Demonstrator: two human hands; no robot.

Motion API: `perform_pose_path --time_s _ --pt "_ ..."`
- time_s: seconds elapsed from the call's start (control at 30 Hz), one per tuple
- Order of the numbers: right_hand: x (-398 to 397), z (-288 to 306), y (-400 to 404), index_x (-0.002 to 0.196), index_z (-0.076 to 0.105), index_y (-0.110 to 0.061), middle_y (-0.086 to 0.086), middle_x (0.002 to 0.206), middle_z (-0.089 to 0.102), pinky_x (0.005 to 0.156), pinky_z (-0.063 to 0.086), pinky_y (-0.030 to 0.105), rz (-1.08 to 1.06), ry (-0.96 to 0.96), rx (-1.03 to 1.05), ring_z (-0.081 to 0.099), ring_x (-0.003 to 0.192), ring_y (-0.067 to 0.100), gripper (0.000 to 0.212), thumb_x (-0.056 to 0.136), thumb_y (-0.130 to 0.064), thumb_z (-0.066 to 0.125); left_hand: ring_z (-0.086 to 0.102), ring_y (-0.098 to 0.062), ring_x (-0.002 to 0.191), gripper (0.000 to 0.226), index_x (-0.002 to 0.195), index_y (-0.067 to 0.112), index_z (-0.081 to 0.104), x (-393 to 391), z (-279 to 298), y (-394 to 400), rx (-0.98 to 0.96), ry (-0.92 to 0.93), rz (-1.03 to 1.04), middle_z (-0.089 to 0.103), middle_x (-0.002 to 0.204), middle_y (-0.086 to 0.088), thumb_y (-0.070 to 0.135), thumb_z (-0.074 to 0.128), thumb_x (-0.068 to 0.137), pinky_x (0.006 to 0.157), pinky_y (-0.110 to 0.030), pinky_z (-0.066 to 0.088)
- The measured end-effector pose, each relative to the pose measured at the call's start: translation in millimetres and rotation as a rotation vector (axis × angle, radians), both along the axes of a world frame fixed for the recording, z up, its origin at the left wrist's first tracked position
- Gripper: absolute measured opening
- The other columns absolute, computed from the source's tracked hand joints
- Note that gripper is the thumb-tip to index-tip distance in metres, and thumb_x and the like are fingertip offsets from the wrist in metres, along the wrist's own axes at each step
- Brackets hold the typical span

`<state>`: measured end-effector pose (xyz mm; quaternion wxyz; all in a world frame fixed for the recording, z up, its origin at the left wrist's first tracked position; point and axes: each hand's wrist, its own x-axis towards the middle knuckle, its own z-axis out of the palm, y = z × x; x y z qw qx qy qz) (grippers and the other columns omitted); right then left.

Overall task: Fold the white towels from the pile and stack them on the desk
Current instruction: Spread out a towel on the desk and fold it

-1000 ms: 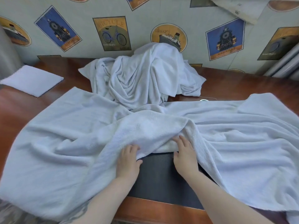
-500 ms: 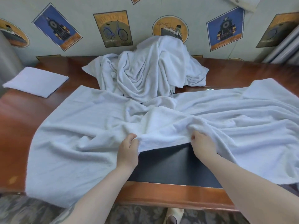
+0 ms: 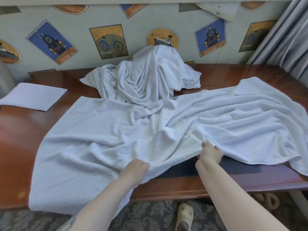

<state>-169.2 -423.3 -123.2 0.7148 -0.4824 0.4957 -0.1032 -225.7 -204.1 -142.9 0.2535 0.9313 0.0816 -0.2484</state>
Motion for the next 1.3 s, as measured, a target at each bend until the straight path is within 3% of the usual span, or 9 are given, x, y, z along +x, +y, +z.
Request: perform_pose_path --time_s 0.1,0.17,0.27,0.37,0.53,0.63,0.7,1.0,1.3 --pt "-63.9 -14.3 -3.5 0.117 0.044 -0.018 0.004 0.102 0.056 0.067 0.044 0.033 -0.086 0.041 -0.361 0.055 0.081 0.025 0.031 0.087 -0.019 0.051 0.035 -0.018 0.064 0.028 0.065 0.016 0.031 -0.4 -2.1 -6.0 -0.028 0.113 0.025 0.032 0.069 0.0 0.009 0.046 0.088 0.057 -0.028 0.028" --pt "-97.5 -33.6 -2.1 0.119 0.045 -0.01 0.011 0.111 0.058 0.081 0.05 0.043 -0.003 0.211 -0.385 0.058 0.094 0.036 0.045 0.077 -0.012 0.061 0.037 -0.017 0.063 0.022 0.071 0.017 0.038 -2.3 -1.7 -11.6 -0.106 0.139 0.105 0.039 0.07 0.002 0.025 0.046 0.089 0.055 -0.03 0.027" --pt "-104.8 -36.3 -1.8 0.113 0.057 -0.007 0.017 0.115 0.06 0.091 0.049 0.053 0.031 0.383 -0.511 0.058 0.105 0.043 0.055 0.059 -0.005 0.069 0.054 -0.015 0.077 0.011 0.088 0.024 0.053 -3.2 -0.1 -11.9 -0.075 -0.133 0.178 0.056 0.084 0.009 0.032 0.047 0.092 0.065 -0.03 0.042" --pt "-91.3 -23.7 3.9 0.12 0.055 -0.018 0.006 0.123 0.056 0.1 0.041 0.053 0.246 0.118 -0.888 0.053 0.117 0.034 0.058 0.065 -0.003 0.07 0.052 -0.017 0.104 0.017 0.107 0.025 0.057 0.8 -2.5 -2.0 0.005 -0.32 0.225 0.057 0.108 0.006 0.026 0.05 0.092 0.083 -0.034 0.047" --pt "-40.2 -20.9 21.1 0.147 0.035 -0.035 -0.002 0.16 0.019 0.117 0.018 0.047 1.09 -0.113 -1.124 0.014 0.149 0.019 0.061 0.092 -0.033 0.063 0.01 -0.022 0.147 0.075 0.151 0.033 0.021 3.2 -20.6 9.8 0.164 -0.091 0.108 0.011 0.161 0.001 0.054 0.056 0.088 0.113 -0.047 0.022" --pt "-4.3 -34.0 29.5 0.151 0.007 -0.051 -0.008 0.164 -0.006 0.113 0.012 0.063 1.518 0.121 -1.013 -0.01 0.15 0.013 0.076 0.089 -0.065 0.05 -0.015 -0.02 0.149 0.099 0.154 0.038 -0.008 13.3 -29.6 9.0 0.221 0.04 0.011 -0.022 0.161 0.003 0.067 0.055 0.083 0.116 -0.057 0.006" --pt "11.7 -49.6 32.7 0.15 -0.005 -0.052 -0.004 0.162 -0.019 0.109 0.013 0.069 1.652 0.272 -1.135 -0.02 0.149 0.017 0.084 0.085 -0.073 0.045 -0.02 -0.02 0.148 0.105 0.152 0.04 -0.014 24.2 -35.0 9.0 0.257 0.055 -0.011 -0.029 0.159 0.003 0.068 0.057 0.079 0.115 -0.06 0.002" --pt "78.2 -80.4 25.4 0.124 -0.048 -0.054 0.0 0.135 -0.061 0.096 -0.009 0.081 1.733 0.375 -1.277 -0.053 0.129 0.024 0.114 0.051 -0.102 0.024 -0.049 -0.014 0.129 0.11 0.138 0.049 -0.034 89.4 -55.3 26.8 0.177 0.063 -0.098 -0.05 0.144 0.009 0.075 0.054 0.078 0.11 -0.059 -0.02" --pt "141.9 -77.8 38.6 0.114 -0.054 -0.052 0.002 0.133 -0.063 0.097 -0.012 0.079 1.74 0.342 -1.279 -0.061 0.119 0.022 0.113 0.051 -0.103 0.024 -0.058 -0.008 0.12 0.102 0.128 0.056 -0.04 129.5 -60.4 45.0 0.231 0.029 -0.145 -0.061 0.128 0.019 0.081 0.046 0.078 0.109 -0.054 -0.024"
